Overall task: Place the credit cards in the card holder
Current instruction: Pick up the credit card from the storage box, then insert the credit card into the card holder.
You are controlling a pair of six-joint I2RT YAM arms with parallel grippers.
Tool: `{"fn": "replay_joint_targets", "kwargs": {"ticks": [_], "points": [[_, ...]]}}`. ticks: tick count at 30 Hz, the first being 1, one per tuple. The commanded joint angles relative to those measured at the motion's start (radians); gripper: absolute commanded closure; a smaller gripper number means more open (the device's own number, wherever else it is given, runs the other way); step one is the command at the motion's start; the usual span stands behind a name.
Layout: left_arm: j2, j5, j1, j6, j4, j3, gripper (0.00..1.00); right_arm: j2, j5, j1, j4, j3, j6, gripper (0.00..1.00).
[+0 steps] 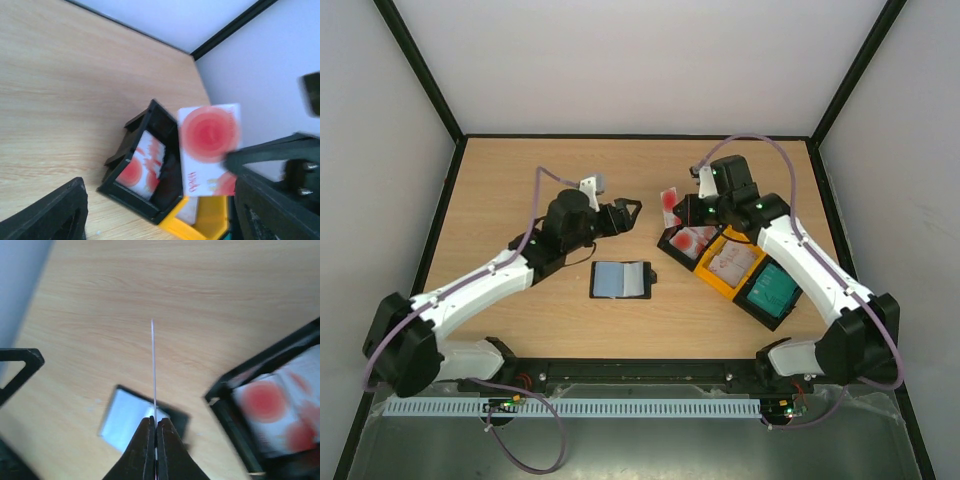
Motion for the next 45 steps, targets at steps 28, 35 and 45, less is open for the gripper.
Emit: {"fn": "replay_joint_targets", "kwargs": {"ticks": [28,35,45], "points": [[-0.201,0.127,0.073,-0.051,-0.228,-0.237,0.37,-0.040,-0.270,0.213,0.713,-0.546,0.703,0.98],[-0.173,0.131,0.074,-0.029,-0.233,-0.316,0.42,0.091,-0.130,0.330,0.677,-0.527,0.619,0.98],[-0.101,0.091,0.075,0.025,-0.265,-0.331,0.52,0.152,0.028,0.373,0.734,-0.528,0.676,0.98]]}}
